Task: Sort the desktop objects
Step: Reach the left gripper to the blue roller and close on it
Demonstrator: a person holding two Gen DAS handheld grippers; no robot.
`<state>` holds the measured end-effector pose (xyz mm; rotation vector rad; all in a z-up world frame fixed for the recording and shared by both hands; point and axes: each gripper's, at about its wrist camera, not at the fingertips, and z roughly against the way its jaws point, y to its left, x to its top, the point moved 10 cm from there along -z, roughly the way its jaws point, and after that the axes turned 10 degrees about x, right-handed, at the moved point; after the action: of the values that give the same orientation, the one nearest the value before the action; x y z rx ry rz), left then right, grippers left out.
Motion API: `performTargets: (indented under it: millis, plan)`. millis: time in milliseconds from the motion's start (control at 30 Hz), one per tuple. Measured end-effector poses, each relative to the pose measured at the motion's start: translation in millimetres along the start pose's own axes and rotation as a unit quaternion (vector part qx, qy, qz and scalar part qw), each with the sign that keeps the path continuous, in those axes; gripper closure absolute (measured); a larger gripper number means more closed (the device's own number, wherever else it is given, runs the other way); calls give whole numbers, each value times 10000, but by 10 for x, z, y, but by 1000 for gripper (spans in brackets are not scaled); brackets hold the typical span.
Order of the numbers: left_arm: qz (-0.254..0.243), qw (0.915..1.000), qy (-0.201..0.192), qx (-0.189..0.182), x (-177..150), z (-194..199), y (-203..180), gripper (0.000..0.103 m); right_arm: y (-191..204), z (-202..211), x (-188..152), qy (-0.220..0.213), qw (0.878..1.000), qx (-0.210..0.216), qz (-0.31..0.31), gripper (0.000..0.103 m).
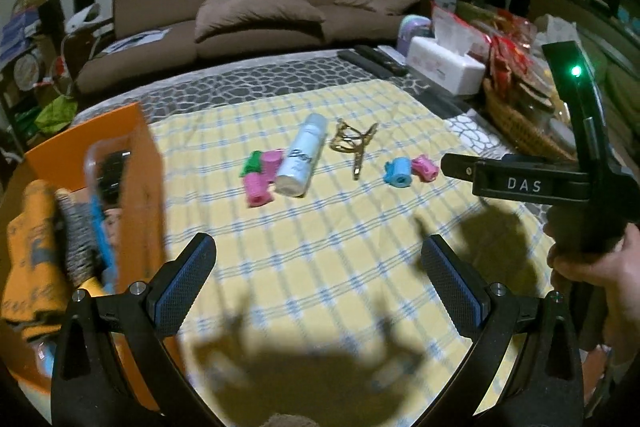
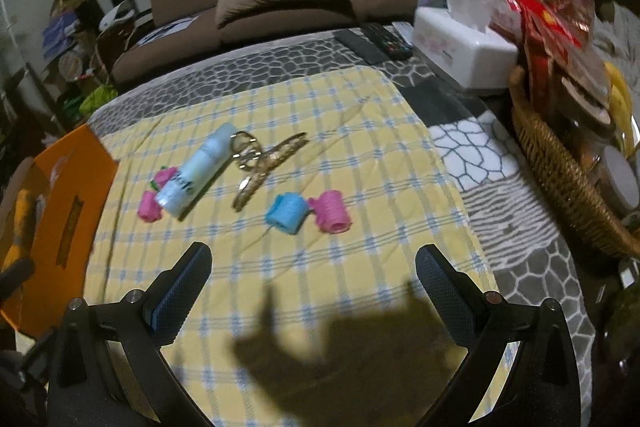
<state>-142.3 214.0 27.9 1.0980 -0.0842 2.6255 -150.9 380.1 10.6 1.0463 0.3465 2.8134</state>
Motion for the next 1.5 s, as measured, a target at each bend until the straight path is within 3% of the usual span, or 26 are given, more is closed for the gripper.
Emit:
performTargets:
  millis: [133, 267, 433, 567, 700, 867, 1100, 1300, 1500]
  plan:
    - [-153, 9997, 21, -172, 101, -222, -260, 0, -207, -66, 57, -22, 9997, 103, -242, 2]
    - [-243, 9993, 94, -275, 180, -450, -447, 3, -364, -133, 106, 36, 9998, 88, -194, 18]
    - [-397, 9982, 271, -370, 189, -777, -661, 27, -468, -282, 121, 183, 9992, 288, -217, 41]
    - [-491, 9973, 327, -444, 181, -980, -775, 32, -490, -400, 143, 286, 9983, 470, -190, 51]
    - [-546, 9960, 367, -597, 173, -1135, -888, 39, -471, -478, 120, 388, 9960, 763, -261, 55]
    - [-575, 9956, 428, -609, 171, -1275, -939, 39, -390, -578, 85, 485, 9934, 987, -315, 55]
    - [-694, 9947, 477, -588, 161, -1378, -971, 40, -364, -769, 45, 588, 9945, 842, -184, 56]
    - [-748, 9943, 443, -612, 223, -1410, -1044, 42, -368, -791, 60, 542, 9963, 661, -41, 71]
    - [-894, 9932, 474, -581, 245, -1478, -1124, 60, -428, -766, 67, 510, 9963, 678, -129, 74]
